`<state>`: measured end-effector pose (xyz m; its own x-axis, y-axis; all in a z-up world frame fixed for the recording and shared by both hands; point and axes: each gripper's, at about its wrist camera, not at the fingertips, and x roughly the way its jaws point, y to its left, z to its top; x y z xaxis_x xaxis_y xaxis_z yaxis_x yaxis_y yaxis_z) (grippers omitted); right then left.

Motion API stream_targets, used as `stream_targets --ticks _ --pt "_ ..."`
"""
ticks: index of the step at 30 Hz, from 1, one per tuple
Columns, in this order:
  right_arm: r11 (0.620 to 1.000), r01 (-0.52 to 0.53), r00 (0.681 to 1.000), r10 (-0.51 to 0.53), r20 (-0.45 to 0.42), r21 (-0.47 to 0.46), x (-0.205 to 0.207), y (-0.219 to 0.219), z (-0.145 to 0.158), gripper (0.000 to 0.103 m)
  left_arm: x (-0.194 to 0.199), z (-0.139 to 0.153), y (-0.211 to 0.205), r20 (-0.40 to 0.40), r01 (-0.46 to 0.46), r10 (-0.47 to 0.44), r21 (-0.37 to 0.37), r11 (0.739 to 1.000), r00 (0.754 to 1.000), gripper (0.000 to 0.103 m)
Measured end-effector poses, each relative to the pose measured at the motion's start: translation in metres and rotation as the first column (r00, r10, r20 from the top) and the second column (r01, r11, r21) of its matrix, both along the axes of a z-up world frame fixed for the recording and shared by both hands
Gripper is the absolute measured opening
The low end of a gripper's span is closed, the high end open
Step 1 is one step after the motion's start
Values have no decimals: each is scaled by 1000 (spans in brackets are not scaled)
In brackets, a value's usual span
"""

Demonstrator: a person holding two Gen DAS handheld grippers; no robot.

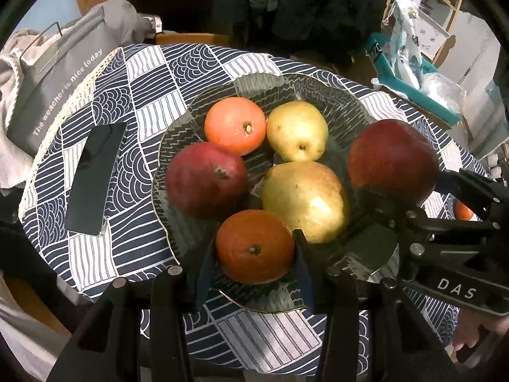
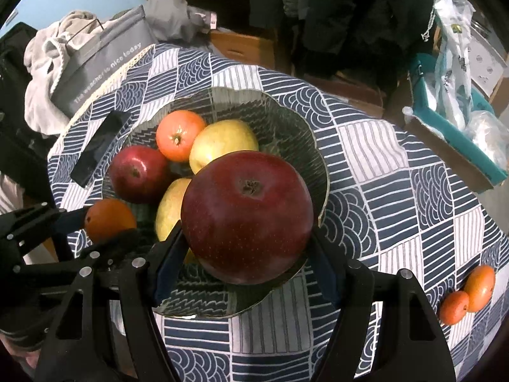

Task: Organize fruits
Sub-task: 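Lower the tangerine onto the plate and open the left tool while the right tool releases the apple there, then raise both open tools from the plate and move toward the large orange and tangerine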

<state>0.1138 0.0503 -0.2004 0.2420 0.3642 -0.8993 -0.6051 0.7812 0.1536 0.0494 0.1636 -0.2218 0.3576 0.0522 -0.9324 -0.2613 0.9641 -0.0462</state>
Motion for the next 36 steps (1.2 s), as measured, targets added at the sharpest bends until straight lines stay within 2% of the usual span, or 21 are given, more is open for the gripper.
stream_targets --ticks 6,11,13,15,17,20,26,36 --pt "1000 0 1000 0 -31 -10 1 2 -8 73 1 -5 2 -31 -12 12 4 1000 999 47" --pt "999 32 999 -31 -40 27 6 -5 -3 74 1 -9 3 -58 -17 17 6 1000 998 49" --pt "998 52 998 -51 -33 41 9 -9 1 74 0 -6 2 -46 -17 18 18 1000 999 57" --pt "996 57 998 -56 -28 70 12 -13 8 74 -1 0 1 -28 -16 17 35 999 999 73" --pt "995 61 998 -60 -19 78 13 -14 14 74 -2 6 -1 -5 -17 17 55 998 1000 78" --pt "994 67 998 -67 -2 90 13 -16 24 74 -2 13 -4 7 -6 6 60 998 1000 78" --pt "995 77 994 -81 76 59 9 -22 42 74 -5 29 -12 41 14 -18 84 996 999 78" --pt "992 119 978 -125 166 45 0 -43 76 74 -8 63 -32 130 47 -59 91 995 990 78"
